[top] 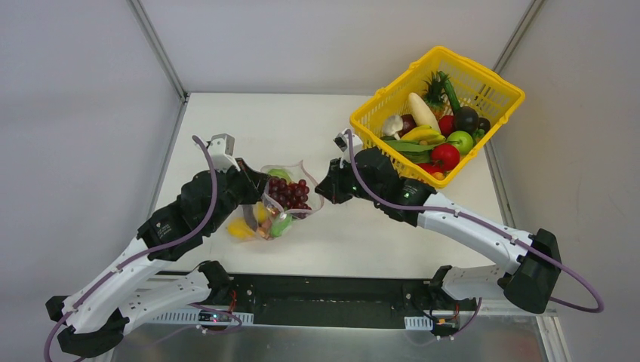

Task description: Place the food in the zip-top bag and seal the zipper

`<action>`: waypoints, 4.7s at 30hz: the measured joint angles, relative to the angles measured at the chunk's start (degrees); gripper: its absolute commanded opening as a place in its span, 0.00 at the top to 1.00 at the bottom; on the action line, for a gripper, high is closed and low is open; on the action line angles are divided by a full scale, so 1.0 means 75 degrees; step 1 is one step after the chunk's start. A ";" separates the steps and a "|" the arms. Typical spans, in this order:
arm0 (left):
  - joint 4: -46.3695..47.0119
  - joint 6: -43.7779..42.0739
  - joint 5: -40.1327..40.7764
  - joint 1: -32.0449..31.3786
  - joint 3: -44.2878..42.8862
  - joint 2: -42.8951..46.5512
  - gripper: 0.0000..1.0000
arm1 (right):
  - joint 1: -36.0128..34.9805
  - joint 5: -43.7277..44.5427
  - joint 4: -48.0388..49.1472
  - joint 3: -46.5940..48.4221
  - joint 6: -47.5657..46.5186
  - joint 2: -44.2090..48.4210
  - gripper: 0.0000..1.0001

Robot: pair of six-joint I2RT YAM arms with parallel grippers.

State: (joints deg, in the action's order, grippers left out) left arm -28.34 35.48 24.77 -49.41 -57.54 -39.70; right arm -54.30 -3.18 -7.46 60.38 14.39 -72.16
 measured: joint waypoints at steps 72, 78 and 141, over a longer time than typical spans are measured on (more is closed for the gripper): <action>-0.1687 -0.0664 -0.2273 0.0950 -0.1836 -0.1212 1.00 | 0.0956 -0.2136 -0.0510 0.3990 -0.0411 -0.2197 1.00; -0.0688 -0.0204 -0.3115 0.0950 -0.1303 -0.1227 0.52 | 0.1102 -0.2938 -0.0239 0.3762 -0.0399 -0.2337 1.00; 0.0982 -0.5823 -0.5488 0.0944 0.0475 0.0061 0.04 | 0.2795 -0.9221 -0.0256 0.4637 -0.0959 -0.3821 1.00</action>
State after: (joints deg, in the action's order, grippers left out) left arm -20.97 -8.19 -16.38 -42.33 -53.98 -39.24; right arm -33.34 -72.34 -9.39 95.15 7.20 -100.82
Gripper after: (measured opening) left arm 0.973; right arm 0.007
